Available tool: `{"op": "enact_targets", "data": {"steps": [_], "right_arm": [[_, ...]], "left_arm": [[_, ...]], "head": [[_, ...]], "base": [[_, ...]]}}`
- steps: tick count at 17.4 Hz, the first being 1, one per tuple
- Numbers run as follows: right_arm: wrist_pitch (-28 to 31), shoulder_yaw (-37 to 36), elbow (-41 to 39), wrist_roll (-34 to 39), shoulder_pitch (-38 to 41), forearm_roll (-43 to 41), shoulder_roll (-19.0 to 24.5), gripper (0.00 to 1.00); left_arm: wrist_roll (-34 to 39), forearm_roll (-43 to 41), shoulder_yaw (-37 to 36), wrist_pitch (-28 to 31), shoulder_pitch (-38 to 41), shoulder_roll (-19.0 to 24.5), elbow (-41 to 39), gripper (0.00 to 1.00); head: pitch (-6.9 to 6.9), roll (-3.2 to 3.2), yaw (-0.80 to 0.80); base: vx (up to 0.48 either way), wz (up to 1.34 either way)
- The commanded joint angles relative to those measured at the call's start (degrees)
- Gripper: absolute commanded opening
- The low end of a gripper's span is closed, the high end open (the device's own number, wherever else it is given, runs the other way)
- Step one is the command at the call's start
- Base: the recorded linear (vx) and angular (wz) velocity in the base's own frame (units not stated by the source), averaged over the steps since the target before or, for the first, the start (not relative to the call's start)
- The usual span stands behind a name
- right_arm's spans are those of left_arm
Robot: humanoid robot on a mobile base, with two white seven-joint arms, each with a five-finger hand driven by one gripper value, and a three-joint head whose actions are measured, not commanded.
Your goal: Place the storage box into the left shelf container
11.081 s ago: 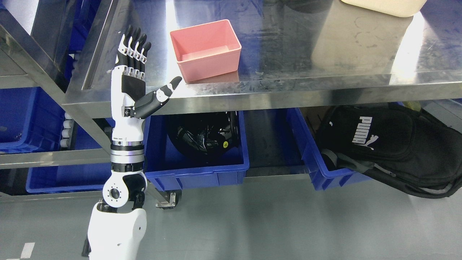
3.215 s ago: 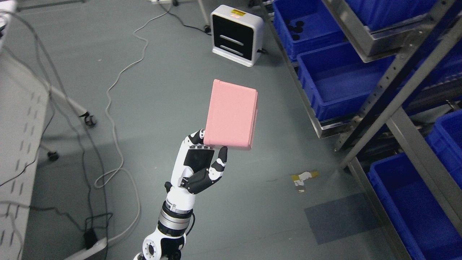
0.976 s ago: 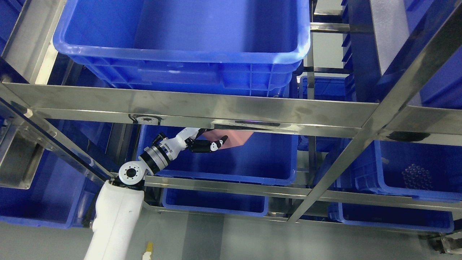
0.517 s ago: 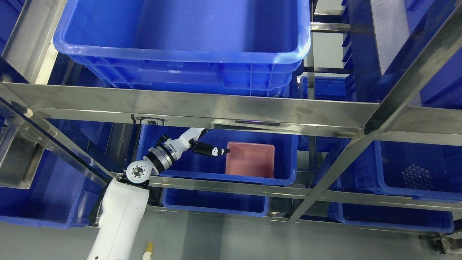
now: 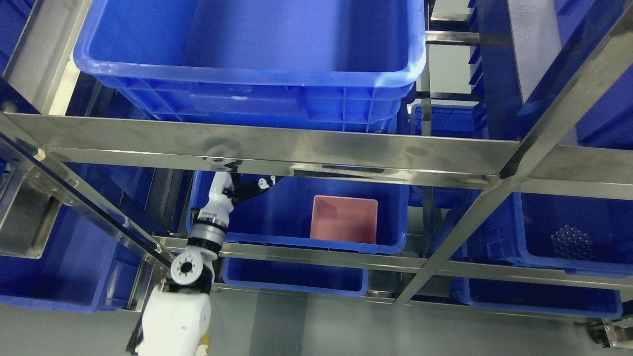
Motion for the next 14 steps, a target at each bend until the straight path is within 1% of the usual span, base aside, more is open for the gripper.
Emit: {"op": "enact_targets", "data": {"steps": [1,6,9,14], "right_arm": [[0.01,-0.27,-1.0,0.03,0.53,0.09,-1.0,1.0],[0.01,-0.27,-1.0,0.03,0.53,0.09,-1.0,1.0],[0.01,-0.27,-1.0,0.03,0.53,0.09,-1.0,1.0],[0.01,-0.27,-1.0,0.03,0.53,0.09,-1.0,1.0]], "left_arm": [[4.36,3.66,-0.13,-6.38,11.02,0.48,-23.19,1.0],[1.11,3.66,-0.83,-13.87,17.96,0.48,-23.19,1.0],[0.84,3.66,-0.92,-14.93,20.08,0.48,-23.19,1.0],[0.84,3.66,-0.92,-15.02,20.96,0.48,-23.19,1.0]], "head": [[0.0,0.0,0.0],[0.0,0.0,0.0],[0.0,0.0,0.0],[0.0,0.0,0.0]], "base": [[0.0,0.0],[0.0,0.0],[0.0,0.0],[0.0,0.0]]}}
